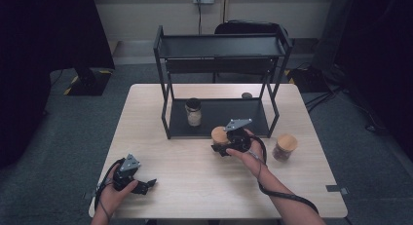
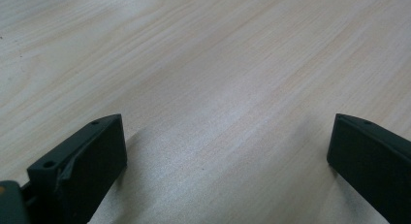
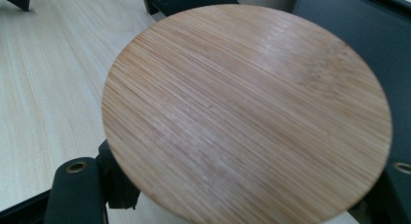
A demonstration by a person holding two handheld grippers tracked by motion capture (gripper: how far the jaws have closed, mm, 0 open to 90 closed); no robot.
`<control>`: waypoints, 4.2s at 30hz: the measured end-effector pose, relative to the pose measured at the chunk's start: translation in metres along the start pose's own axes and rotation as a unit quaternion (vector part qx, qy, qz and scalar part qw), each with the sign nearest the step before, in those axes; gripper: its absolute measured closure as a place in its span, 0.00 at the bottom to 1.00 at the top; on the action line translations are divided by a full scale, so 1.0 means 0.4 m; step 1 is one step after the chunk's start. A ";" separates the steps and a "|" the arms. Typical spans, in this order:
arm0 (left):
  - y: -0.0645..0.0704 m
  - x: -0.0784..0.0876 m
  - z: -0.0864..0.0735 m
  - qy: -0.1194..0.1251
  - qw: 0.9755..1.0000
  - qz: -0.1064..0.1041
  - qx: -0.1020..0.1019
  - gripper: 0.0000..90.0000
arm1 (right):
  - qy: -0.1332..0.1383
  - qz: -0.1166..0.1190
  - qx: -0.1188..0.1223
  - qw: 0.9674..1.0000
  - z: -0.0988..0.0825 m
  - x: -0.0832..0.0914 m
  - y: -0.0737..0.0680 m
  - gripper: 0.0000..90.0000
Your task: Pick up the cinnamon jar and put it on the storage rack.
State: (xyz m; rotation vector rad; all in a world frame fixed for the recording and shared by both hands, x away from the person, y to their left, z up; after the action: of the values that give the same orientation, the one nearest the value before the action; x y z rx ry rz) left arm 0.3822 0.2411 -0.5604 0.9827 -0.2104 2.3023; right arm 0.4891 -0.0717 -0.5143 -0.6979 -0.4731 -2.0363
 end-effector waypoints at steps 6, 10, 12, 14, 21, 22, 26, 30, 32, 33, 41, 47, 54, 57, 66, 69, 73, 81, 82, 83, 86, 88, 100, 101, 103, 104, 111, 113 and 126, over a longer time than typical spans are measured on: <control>0.000 0.000 0.000 0.000 1.000 0.000 0.000 0.00 | 0.003 -0.009 -0.005 1.000 0.011 0.003 0.020 0.28; 0.000 0.000 0.000 0.000 1.000 0.000 0.000 0.00 | 0.006 -0.012 -0.008 1.000 0.017 0.005 0.030 0.28; 0.000 0.000 0.000 0.000 1.000 0.000 0.000 0.00 | 0.005 -0.015 -0.009 1.000 0.019 0.005 0.036 0.28; 0.000 0.000 0.000 0.000 1.000 0.000 0.000 0.00 | 0.004 -0.017 -0.012 1.000 0.019 0.003 0.042 0.28; 0.000 0.000 0.000 0.000 1.000 0.000 0.000 0.00 | 0.004 -0.023 -0.012 1.000 0.024 -0.003 0.058 0.28; 0.000 0.000 0.000 0.000 1.000 0.000 0.000 0.00 | 0.004 -0.023 -0.012 1.000 0.024 -0.003 0.058 0.28; 0.000 0.000 0.000 0.000 1.000 0.000 0.000 0.00 | 0.011 -0.029 -0.015 0.999 0.033 -0.003 0.071 0.28; 0.000 0.000 0.000 0.000 1.000 0.000 0.000 0.00 | 0.014 -0.030 -0.019 0.999 0.039 -0.006 0.077 0.28; 0.000 0.000 0.000 0.000 1.000 0.000 0.000 0.00 | 0.013 -0.033 -0.017 0.999 0.042 -0.007 0.079 0.28; 0.000 0.000 0.000 0.000 1.000 0.000 0.000 0.00 | 0.015 -0.033 -0.017 0.999 0.043 -0.008 0.079 0.28; 0.000 0.000 0.000 0.000 1.000 0.000 0.000 0.00 | 0.019 -0.035 -0.023 0.999 0.053 -0.016 0.083 0.28; 0.000 0.000 0.000 0.000 1.000 0.000 0.000 0.00 | 0.017 -0.040 -0.024 0.999 0.059 -0.024 0.089 0.28; 0.000 0.000 0.000 0.000 1.000 0.000 0.000 0.00 | 0.014 -0.048 -0.029 0.998 0.060 -0.033 0.105 0.28; 0.000 0.000 0.000 0.000 1.000 0.000 0.000 0.00 | 0.015 -0.052 -0.032 0.998 0.061 -0.038 0.111 0.28; 0.000 0.000 0.000 0.000 1.000 0.000 0.000 0.00 | 0.019 -0.059 -0.036 0.997 0.075 -0.044 0.125 0.28; 0.000 0.000 0.000 0.000 1.000 0.000 0.000 0.00 | 0.020 -0.059 -0.036 0.997 0.079 -0.046 0.127 0.28; 0.000 0.000 0.000 0.000 1.000 0.000 0.000 0.00 | 0.017 -0.061 -0.034 0.997 0.085 -0.053 0.127 0.28; 0.000 0.000 0.000 0.000 1.000 0.000 0.000 0.00 | 0.014 -0.063 -0.030 0.997 0.093 -0.068 0.134 0.28; 0.000 0.000 0.000 0.000 1.000 0.000 0.000 0.00 | 0.014 -0.064 -0.031 0.997 0.093 -0.069 0.134 0.28; 0.000 0.000 0.000 0.000 1.000 0.000 0.000 0.00 | 0.013 -0.064 -0.031 0.997 0.094 -0.071 0.135 0.28; 0.000 0.000 0.000 0.000 1.000 0.000 0.000 0.00 | 0.010 -0.066 -0.027 0.997 0.095 -0.076 0.139 0.28; 0.000 0.000 0.000 0.000 1.000 0.000 0.000 0.00 | 0.009 -0.067 -0.028 0.997 0.095 -0.077 0.140 0.28; 0.000 0.000 0.000 0.000 1.000 0.000 0.000 0.00 | 0.006 -0.072 -0.031 0.997 0.102 -0.097 0.157 0.28; 0.000 0.000 0.000 0.000 1.000 0.000 0.000 0.00 | 0.005 -0.073 -0.032 0.997 0.103 -0.101 0.158 0.28; 0.000 0.000 0.000 0.000 1.000 0.000 0.000 0.00 | 0.004 -0.074 -0.031 0.997 0.104 -0.104 0.160 0.28; 0.000 0.000 0.000 0.000 1.000 0.000 0.000 0.00 | 0.003 -0.074 -0.031 0.997 0.105 -0.106 0.160 0.28; 0.000 0.000 0.000 0.000 1.000 0.000 0.000 0.00 | 0.000 -0.077 -0.028 0.997 0.108 -0.121 0.163 0.28; 0.000 0.000 0.000 0.000 1.000 0.000 0.000 0.00 | -0.001 -0.078 -0.029 0.997 0.107 -0.126 0.166 0.28; 0.000 0.000 0.000 0.000 1.000 0.000 0.000 0.00 | -0.003 -0.084 -0.034 0.996 0.101 -0.144 0.174 0.28</control>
State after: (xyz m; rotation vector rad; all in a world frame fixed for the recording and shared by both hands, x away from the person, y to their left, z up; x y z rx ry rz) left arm 0.3822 0.2411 -0.5604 0.9820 -0.2095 2.3024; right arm 0.5852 -0.0479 -0.5160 -0.7268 -0.4813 -2.2165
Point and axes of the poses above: each handheld gripper's, and its own axes: x roughly backward along the jaws, z roughly out of its top, y roughly to its right, the point moved 7 cm from there along -x, roughly forward along the jaws, and after that the axes turned 7 degrees about x, right-handed, at the moved point
